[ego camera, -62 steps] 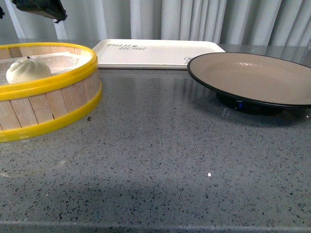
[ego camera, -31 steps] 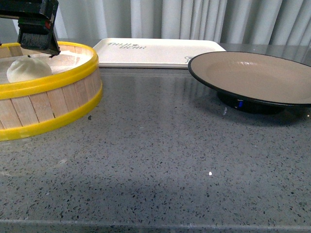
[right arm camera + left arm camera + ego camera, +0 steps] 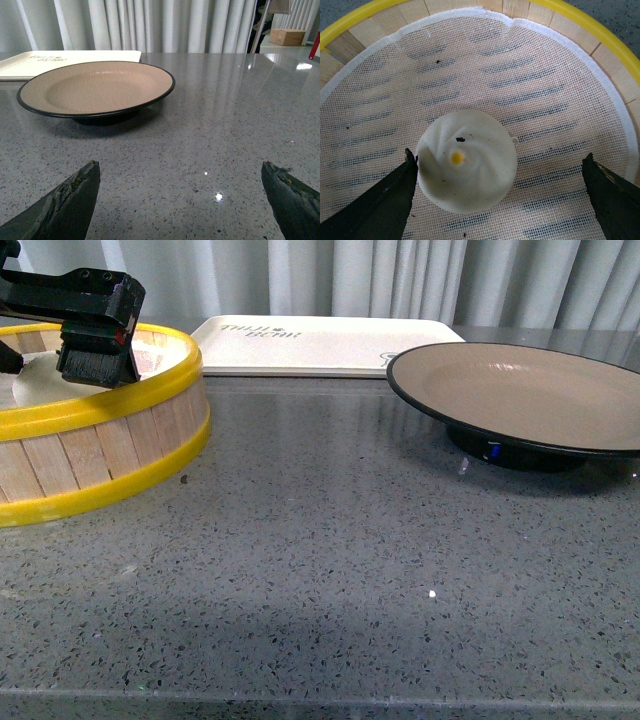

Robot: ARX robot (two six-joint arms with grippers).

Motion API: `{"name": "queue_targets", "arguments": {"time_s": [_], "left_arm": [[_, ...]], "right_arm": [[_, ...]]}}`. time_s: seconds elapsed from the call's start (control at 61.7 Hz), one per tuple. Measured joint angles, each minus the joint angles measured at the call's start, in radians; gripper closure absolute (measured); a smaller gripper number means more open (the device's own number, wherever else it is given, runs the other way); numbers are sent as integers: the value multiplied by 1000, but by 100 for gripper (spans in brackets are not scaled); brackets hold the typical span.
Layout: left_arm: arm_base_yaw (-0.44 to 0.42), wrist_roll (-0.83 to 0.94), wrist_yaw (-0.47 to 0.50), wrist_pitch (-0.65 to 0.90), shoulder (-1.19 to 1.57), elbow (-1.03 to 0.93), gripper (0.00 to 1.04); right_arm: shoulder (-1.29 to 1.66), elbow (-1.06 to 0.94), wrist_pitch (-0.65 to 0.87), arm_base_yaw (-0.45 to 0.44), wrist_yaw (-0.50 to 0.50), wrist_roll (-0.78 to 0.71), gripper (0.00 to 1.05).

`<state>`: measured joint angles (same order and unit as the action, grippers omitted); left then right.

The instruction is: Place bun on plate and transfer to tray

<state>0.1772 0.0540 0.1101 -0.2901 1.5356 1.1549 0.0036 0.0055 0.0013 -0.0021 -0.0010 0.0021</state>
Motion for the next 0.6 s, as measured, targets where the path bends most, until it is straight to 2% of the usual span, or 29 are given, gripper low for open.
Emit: {"name": "queue_targets", "arguments": {"time_s": [0.081,0.275,0.405,0.535,0.599], "left_arm": [[-1,8,4,5,3,-1,15],[-2,24,21,25,14,-1,58],[0,24,21,29,14,-1,75],[1,26,23,37,14,0,99],[1,29,24,38,14,2,101]], "right_arm": [[0,0,0,0,0,0,8],[0,0,0,0,0,0,8],[0,0,0,0,0,0,8],[0,0,0,0,0,0,8],[0,0,0,0,0,0,8]]}}
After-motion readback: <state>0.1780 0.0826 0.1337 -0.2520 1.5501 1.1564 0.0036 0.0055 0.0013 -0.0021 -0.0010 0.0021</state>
